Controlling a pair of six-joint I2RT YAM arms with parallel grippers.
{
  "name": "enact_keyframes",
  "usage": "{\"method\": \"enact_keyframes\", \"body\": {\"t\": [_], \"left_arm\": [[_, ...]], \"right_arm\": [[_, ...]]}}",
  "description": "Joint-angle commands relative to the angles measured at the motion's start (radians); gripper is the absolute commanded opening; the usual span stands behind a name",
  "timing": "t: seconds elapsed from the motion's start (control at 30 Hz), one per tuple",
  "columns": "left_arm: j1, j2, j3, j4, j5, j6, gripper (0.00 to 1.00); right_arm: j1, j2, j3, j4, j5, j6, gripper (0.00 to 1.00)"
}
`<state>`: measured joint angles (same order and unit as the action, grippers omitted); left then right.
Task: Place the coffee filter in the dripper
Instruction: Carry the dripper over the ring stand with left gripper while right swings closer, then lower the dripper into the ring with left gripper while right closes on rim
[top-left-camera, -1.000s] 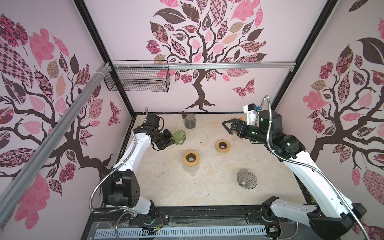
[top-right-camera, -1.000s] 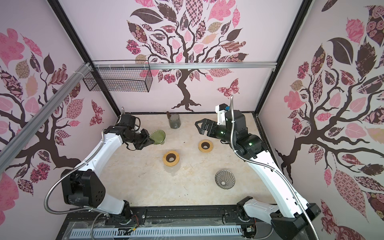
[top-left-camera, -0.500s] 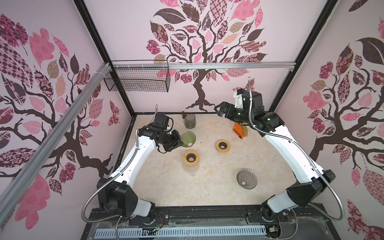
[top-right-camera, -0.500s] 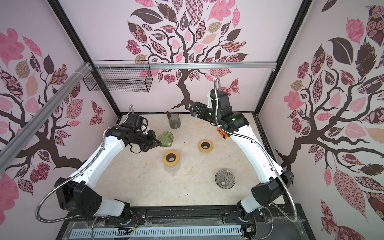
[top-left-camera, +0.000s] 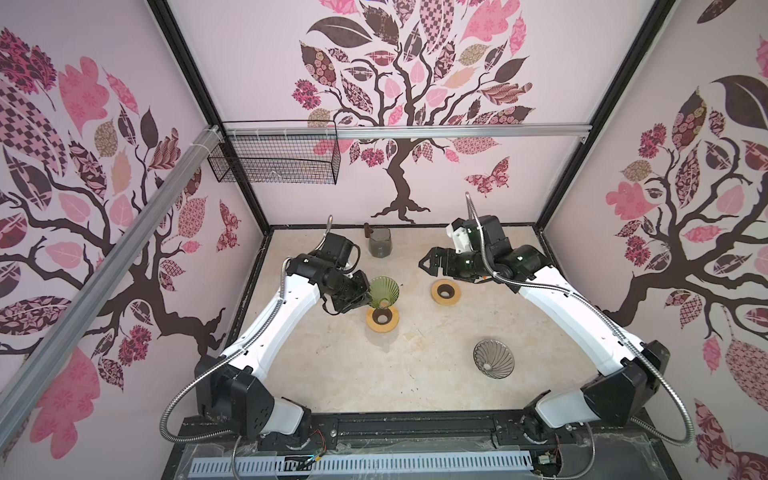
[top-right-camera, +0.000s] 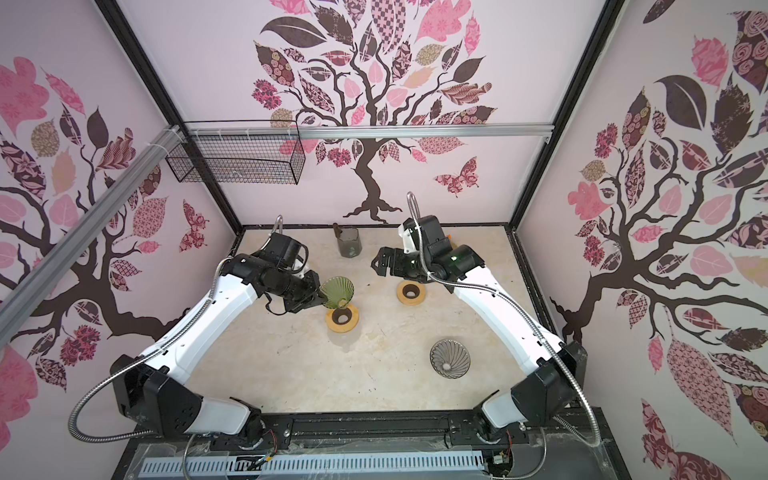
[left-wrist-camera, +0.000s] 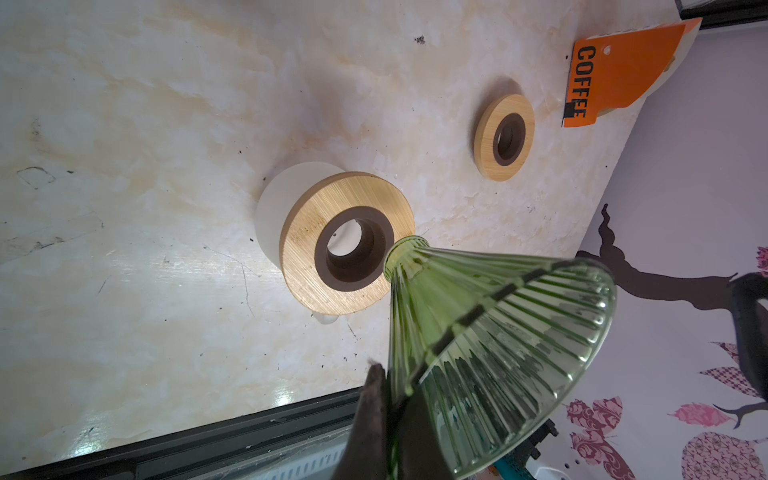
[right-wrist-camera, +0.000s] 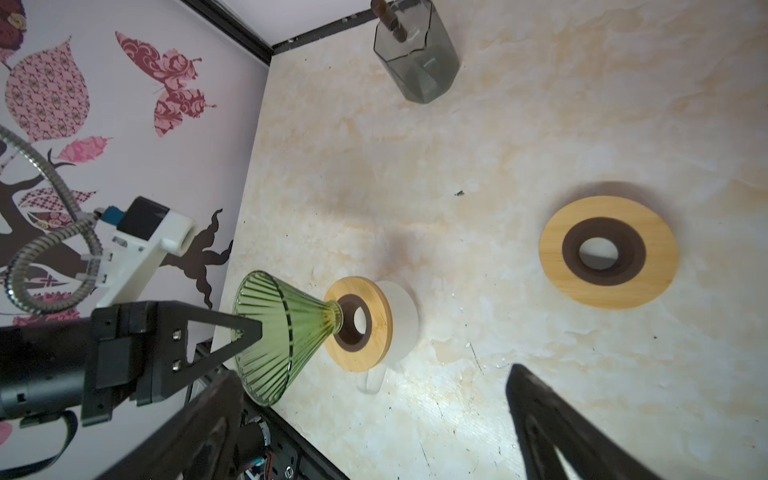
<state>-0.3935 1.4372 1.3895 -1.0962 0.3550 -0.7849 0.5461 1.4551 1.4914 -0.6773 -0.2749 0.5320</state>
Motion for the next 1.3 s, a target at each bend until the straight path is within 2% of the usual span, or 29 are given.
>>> {"method": "enact_keyframes", "body": {"t": [0.0, 0.17, 0.27, 0.43, 1.1, 1.27], "left_arm": [[-0.023, 0.016, 0.026, -0.014, -0.027, 0.015, 0.00], [-0.024, 0.035, 0.009, -0.002, -0.039, 0.015, 0.00], [-0.025, 0.034, -0.008, 0.006, -0.058, 0.013, 0.00], [-0.025, 0.053, -0.027, 0.007, -0.066, 0.025, 0.00], [-0.025, 0.066, -0.094, 0.038, -0.066, 0.027, 0.00], [-0.025, 0.071, -0.102, 0.039, -0.071, 0.033, 0.00]], "right_arm": [[0.032, -0.043, -0.005, 0.000, -0.041, -0.034, 1.00], [0.104, -0.079, -0.098, 0.036, -0.055, -0.041, 1.00], [0.108, -0.095, -0.142, 0.056, -0.065, -0.026, 1.00], [0.111, -0.070, -0.120, 0.016, -0.058, -0.058, 1.00], [0.115, -0.034, -0.135, 0.036, -0.072, -0.062, 1.00], [0.120, 0.001, -0.121, 0.041, -0.072, -0.088, 0.94]]}}
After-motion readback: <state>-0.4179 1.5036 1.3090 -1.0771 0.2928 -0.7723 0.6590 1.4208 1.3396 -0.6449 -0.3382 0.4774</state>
